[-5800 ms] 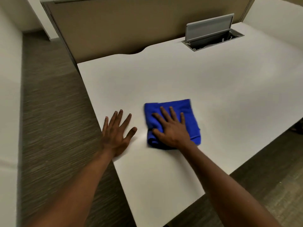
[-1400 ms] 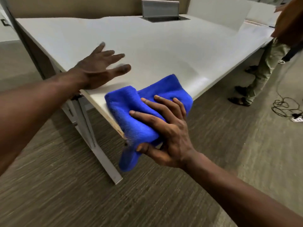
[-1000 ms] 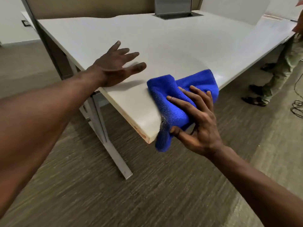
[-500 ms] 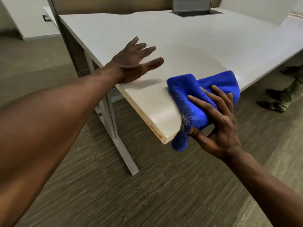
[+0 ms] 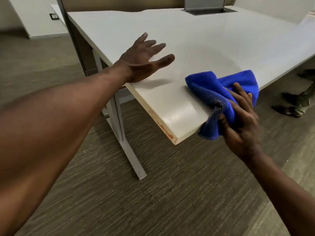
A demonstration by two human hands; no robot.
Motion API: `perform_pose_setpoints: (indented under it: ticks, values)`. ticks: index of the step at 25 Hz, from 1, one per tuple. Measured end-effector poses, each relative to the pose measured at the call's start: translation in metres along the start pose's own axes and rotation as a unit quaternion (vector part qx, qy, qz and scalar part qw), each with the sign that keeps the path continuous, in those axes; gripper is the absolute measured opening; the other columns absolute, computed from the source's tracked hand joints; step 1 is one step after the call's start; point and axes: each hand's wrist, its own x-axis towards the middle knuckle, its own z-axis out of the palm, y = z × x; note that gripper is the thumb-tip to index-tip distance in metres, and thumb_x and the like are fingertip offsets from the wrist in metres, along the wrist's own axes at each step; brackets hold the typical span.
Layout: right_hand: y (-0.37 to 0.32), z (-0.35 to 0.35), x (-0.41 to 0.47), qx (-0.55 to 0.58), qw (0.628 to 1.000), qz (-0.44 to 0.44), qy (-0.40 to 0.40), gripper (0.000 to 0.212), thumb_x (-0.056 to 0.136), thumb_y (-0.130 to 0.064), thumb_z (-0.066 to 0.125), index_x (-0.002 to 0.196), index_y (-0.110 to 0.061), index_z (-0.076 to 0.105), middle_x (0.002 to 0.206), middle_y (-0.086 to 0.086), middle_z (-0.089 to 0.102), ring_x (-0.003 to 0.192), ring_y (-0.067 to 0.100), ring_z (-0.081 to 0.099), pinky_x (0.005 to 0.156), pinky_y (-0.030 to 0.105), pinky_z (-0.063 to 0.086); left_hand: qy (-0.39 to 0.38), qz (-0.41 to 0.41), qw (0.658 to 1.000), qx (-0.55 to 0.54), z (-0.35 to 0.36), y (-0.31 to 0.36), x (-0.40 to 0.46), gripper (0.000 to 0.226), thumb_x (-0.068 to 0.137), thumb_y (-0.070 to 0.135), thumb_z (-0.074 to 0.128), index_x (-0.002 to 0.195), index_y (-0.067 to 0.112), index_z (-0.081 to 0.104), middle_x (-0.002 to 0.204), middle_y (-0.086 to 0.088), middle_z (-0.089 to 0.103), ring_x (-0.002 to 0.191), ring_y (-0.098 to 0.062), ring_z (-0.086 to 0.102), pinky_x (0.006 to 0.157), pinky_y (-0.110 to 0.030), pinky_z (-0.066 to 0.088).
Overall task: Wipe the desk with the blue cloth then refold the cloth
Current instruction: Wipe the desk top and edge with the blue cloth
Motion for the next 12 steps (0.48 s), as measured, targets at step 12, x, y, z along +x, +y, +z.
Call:
perform_pose_setpoints:
  ticks: [12]
  values:
    - [-0.02, 0.001, 0.002, -0.074, 0.98, -0.165, -0.077, 0.046, 0.099, -0.039, 0.063, 0.141, -0.021, 0.061, 0.151, 0.005, 0.056, 0.145, 0.028, 0.048, 0.117, 0.056, 0.038, 0.004, 0.003, 1.0, -0.01, -0.002, -0.001, 0.003, 0.098, 0.078, 0.094, 0.029, 0.158, 0.038, 0.034, 0.169, 0.008, 0.026, 0.158, -0.006, -0.002, 0.128, -0.041, 0.012]
